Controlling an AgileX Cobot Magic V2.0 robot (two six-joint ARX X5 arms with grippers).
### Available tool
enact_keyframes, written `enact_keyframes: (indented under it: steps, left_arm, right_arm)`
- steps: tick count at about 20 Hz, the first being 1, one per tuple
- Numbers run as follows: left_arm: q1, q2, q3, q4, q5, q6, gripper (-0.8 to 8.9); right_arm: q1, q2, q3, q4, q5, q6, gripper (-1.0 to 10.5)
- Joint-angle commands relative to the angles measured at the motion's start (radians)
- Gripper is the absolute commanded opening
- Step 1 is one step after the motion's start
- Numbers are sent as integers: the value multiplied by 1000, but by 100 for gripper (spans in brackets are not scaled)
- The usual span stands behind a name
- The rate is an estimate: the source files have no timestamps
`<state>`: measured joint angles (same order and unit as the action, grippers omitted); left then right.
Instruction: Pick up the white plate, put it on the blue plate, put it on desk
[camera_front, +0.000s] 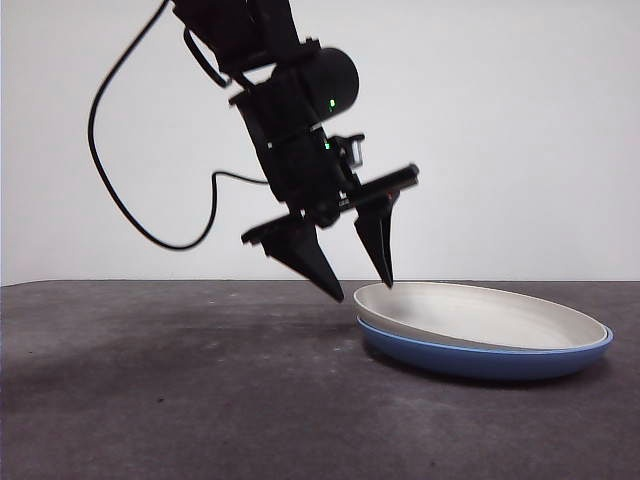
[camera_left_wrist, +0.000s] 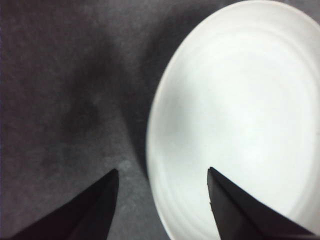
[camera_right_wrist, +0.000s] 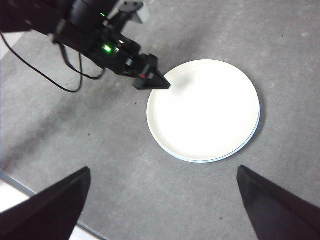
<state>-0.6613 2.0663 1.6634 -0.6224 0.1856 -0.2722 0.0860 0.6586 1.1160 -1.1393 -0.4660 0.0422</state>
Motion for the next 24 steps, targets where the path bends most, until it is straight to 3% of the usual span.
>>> enact_keyframes:
  steps: [1, 10, 15, 20, 24]
  left_arm:
    - [10, -92, 28, -11, 1, 47, 289]
    - [137, -492, 11, -164, -1, 130, 289]
    - [192, -727, -259, -150, 4, 146, 289]
    - [195, -991, -583, -111, 154, 156, 289]
    - [195, -1120, -678, -133, 326, 168, 288]
  right_arm:
    - [3, 4, 19, 8, 23, 6, 469]
    - [3, 7, 18, 8, 50, 3, 469]
    - [3, 7, 18, 8, 56, 3, 469]
    - [3, 8, 17, 8, 56, 3, 469]
    - [3, 20, 17, -1, 55, 3, 469]
